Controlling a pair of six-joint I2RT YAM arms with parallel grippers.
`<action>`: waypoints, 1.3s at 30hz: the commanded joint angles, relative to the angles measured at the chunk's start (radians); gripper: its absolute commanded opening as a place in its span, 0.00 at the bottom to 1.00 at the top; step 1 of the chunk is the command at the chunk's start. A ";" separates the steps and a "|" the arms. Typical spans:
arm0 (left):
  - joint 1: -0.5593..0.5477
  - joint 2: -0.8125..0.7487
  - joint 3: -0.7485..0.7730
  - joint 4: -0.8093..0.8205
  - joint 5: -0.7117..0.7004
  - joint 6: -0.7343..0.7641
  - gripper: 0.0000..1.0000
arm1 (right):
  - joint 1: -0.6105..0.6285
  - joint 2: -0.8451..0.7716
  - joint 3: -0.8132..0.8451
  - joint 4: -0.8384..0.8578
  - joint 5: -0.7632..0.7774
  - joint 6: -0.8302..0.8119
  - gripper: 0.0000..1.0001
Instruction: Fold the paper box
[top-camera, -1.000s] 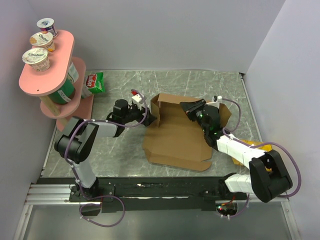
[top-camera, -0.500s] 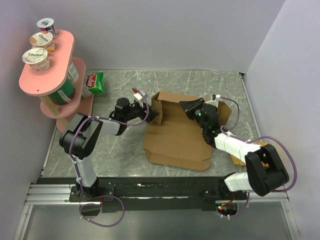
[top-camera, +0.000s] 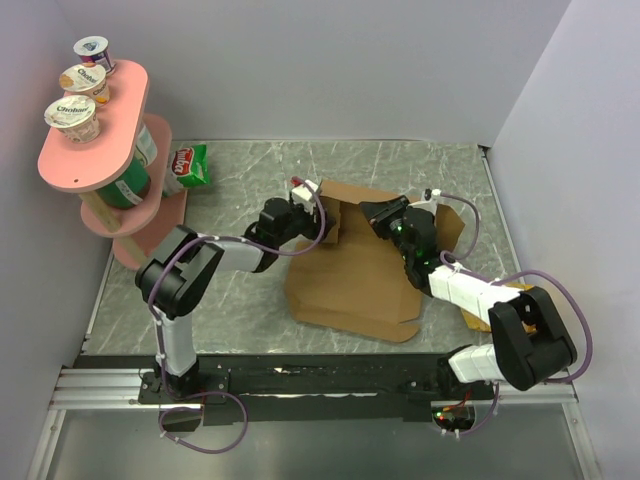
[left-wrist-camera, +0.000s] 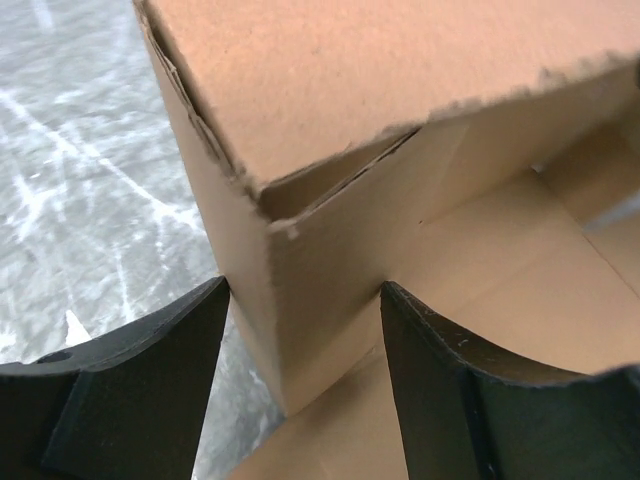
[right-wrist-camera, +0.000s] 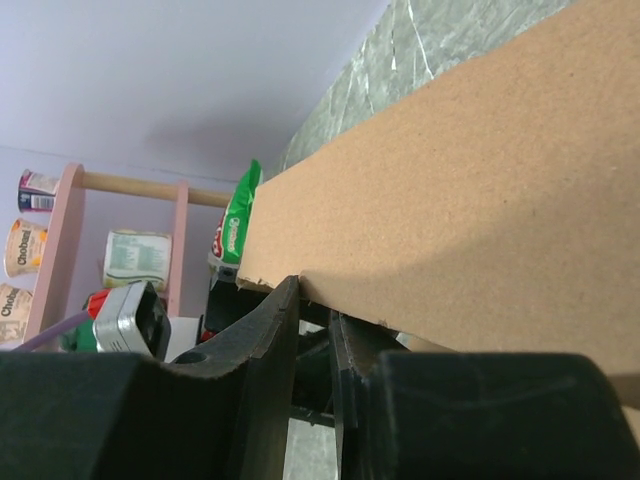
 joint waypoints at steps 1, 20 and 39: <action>-0.031 0.024 0.057 -0.011 -0.283 -0.079 0.68 | 0.007 0.029 0.036 0.007 -0.029 -0.024 0.24; -0.143 0.080 0.174 -0.156 -0.681 -0.109 0.18 | 0.033 0.014 0.033 0.011 -0.001 -0.013 0.25; -0.158 -0.015 0.079 -0.293 -0.744 -0.007 0.13 | 0.032 -0.134 0.035 -0.145 0.043 -0.151 0.49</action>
